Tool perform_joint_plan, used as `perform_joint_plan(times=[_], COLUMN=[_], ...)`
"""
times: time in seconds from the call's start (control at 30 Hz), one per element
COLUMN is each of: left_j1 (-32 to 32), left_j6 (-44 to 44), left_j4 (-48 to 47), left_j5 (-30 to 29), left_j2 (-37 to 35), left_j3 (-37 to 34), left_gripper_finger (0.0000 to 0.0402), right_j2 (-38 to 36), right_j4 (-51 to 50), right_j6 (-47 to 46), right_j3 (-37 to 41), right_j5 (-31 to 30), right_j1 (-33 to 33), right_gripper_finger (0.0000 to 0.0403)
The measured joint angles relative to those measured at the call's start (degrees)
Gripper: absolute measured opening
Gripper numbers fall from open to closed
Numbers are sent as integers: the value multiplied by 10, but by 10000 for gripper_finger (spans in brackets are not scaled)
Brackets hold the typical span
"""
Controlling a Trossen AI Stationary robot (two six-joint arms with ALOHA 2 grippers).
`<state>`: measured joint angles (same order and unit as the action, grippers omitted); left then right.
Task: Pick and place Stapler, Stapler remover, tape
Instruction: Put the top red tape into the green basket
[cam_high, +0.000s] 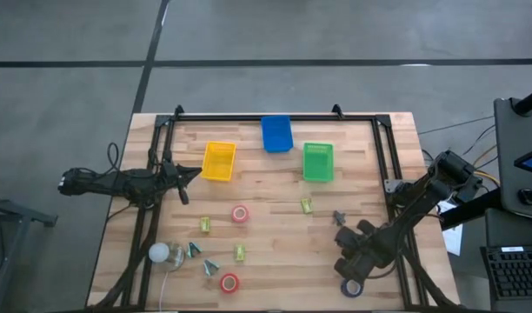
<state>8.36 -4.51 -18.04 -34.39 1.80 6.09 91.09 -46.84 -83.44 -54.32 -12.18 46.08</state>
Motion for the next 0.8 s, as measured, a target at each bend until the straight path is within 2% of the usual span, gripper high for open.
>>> perform_joint_plan(times=[0.5,0.8], left_j1=[0,0], left_j6=[0,0], left_j4=[0,0], left_j5=[0,0], left_j2=[0,0], left_j3=[0,0], left_gripper_finger=[21,21], right_j2=[-2,-9], right_j4=[-63,-70], right_j6=[156,298], right_j3=[-83,-116], right_j5=[-54,-90], right_j1=[-62,-145], right_gripper_finger=[52,53])
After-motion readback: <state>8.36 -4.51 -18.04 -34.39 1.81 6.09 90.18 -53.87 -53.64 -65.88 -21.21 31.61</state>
